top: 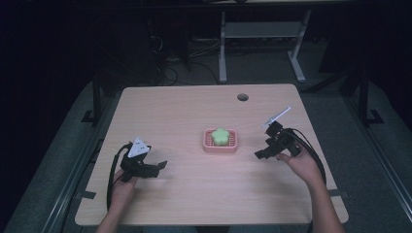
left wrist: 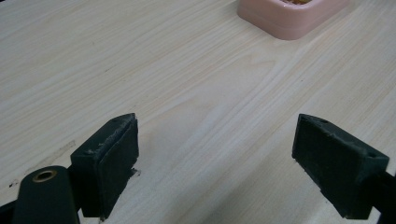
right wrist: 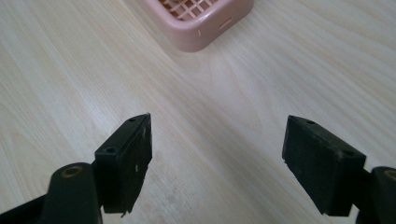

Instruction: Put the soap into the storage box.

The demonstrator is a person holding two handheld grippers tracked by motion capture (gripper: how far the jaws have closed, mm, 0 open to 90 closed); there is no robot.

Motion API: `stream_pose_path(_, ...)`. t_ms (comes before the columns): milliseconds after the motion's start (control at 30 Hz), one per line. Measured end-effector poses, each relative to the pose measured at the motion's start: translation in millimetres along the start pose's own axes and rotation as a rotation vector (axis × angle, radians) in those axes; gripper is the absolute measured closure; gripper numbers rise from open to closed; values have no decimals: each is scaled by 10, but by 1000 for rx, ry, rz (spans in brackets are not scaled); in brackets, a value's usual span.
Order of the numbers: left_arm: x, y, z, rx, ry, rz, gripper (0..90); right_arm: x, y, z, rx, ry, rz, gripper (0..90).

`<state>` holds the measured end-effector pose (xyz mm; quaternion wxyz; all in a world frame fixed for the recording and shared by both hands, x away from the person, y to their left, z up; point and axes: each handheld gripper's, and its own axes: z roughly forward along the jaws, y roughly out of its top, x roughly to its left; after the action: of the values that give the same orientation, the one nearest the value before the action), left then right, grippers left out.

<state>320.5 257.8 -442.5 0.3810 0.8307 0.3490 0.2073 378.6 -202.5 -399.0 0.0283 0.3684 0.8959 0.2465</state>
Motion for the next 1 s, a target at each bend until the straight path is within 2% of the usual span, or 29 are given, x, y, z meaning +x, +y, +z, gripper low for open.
stream_pose_path(500, -1, -1, 1, 4, 0, -2, 144, -21, -247, -14, -12, 5, 36, 236)
stream_pose_path(1000, -5, -5, 12, -1, 1, 0, 144, -11, -500, -58, -34, -5, 49, 236)
